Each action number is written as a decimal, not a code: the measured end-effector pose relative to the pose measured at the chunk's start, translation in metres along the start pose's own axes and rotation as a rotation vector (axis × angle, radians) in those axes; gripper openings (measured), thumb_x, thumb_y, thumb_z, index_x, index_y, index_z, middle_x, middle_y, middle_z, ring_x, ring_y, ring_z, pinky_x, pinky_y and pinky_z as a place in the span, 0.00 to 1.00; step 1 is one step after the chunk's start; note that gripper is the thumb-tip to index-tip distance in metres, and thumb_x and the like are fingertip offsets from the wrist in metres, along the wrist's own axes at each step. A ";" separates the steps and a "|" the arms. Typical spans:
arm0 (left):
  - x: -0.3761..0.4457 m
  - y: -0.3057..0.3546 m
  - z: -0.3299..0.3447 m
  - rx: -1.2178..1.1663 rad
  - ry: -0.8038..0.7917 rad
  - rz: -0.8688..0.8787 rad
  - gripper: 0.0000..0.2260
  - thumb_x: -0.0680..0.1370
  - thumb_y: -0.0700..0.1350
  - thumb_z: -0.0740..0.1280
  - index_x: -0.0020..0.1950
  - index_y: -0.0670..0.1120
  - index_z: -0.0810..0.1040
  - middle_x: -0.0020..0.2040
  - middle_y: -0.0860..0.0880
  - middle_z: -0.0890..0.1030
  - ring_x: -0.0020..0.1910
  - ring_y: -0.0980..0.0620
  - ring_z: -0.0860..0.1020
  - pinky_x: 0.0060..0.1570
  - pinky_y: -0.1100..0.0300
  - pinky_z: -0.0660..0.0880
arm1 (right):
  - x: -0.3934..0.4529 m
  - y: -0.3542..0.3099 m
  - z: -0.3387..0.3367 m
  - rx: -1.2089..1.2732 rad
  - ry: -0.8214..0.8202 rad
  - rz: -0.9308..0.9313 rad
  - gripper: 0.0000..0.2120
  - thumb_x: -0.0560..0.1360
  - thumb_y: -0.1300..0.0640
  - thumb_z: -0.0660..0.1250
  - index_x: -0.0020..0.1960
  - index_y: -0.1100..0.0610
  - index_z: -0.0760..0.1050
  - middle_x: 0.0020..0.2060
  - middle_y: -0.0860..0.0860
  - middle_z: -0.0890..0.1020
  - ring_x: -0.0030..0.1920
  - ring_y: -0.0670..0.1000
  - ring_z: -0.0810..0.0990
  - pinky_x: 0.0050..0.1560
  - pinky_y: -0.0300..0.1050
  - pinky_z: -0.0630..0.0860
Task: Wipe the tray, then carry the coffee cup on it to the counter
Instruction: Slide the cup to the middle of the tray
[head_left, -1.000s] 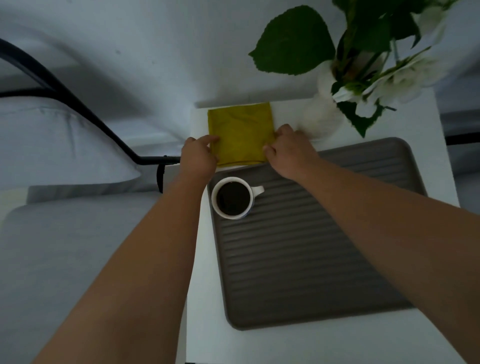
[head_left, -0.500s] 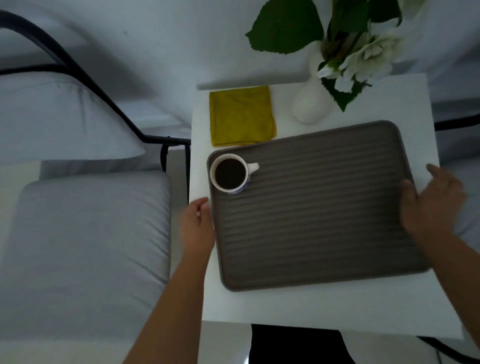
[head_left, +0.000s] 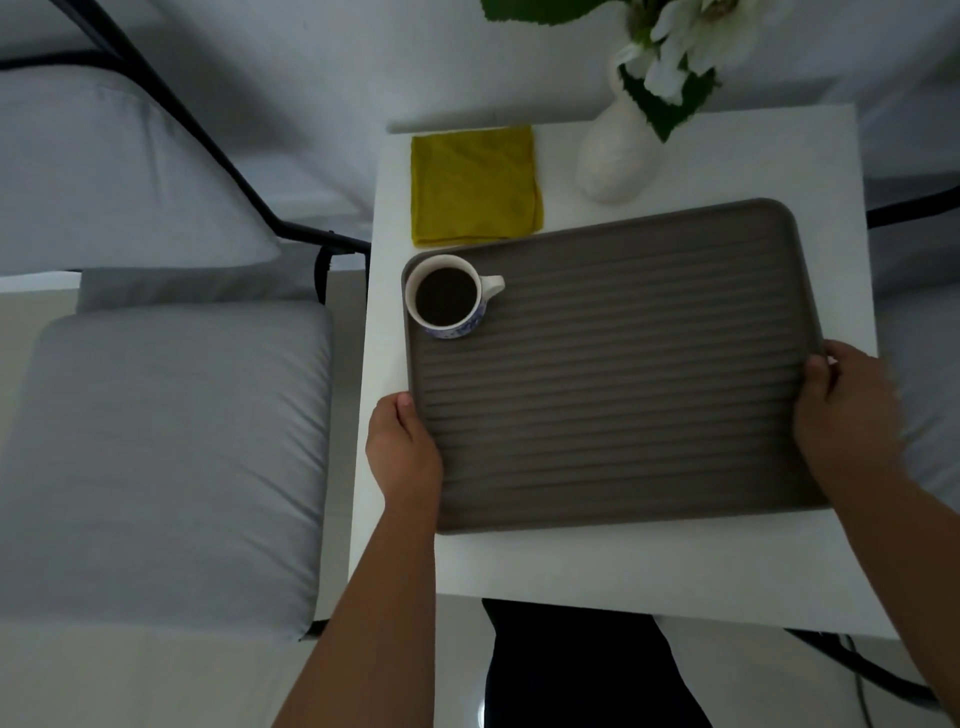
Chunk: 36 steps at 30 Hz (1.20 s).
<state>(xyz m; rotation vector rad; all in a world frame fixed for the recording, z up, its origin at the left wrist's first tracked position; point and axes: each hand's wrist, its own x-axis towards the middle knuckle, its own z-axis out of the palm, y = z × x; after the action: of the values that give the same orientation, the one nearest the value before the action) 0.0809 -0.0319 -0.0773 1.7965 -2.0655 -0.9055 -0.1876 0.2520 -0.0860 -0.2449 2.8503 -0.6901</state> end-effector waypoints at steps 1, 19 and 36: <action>0.000 -0.001 0.000 0.005 0.003 0.004 0.14 0.83 0.47 0.54 0.53 0.42 0.77 0.46 0.48 0.79 0.45 0.51 0.75 0.47 0.60 0.68 | 0.000 0.000 0.000 0.003 0.001 0.002 0.18 0.81 0.53 0.54 0.65 0.61 0.70 0.56 0.65 0.76 0.56 0.64 0.74 0.57 0.55 0.71; 0.008 -0.009 -0.001 0.118 -0.017 0.183 0.12 0.83 0.46 0.56 0.48 0.41 0.74 0.45 0.47 0.76 0.41 0.52 0.71 0.40 0.59 0.65 | -0.043 -0.005 0.008 -0.069 0.228 0.050 0.21 0.75 0.55 0.60 0.68 0.59 0.68 0.62 0.64 0.72 0.62 0.63 0.69 0.64 0.54 0.61; 0.012 -0.016 -0.001 0.067 -0.042 0.155 0.12 0.82 0.49 0.55 0.49 0.45 0.75 0.45 0.50 0.78 0.42 0.52 0.74 0.41 0.58 0.71 | -0.050 -0.232 0.094 0.796 -0.729 0.090 0.19 0.81 0.49 0.55 0.72 0.44 0.61 0.38 0.57 0.79 0.32 0.51 0.77 0.32 0.41 0.76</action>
<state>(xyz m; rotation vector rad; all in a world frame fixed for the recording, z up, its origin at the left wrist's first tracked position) 0.0919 -0.0446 -0.0892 1.6353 -2.2500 -0.8471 -0.0916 0.0177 -0.0518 -0.1797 1.7383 -1.3091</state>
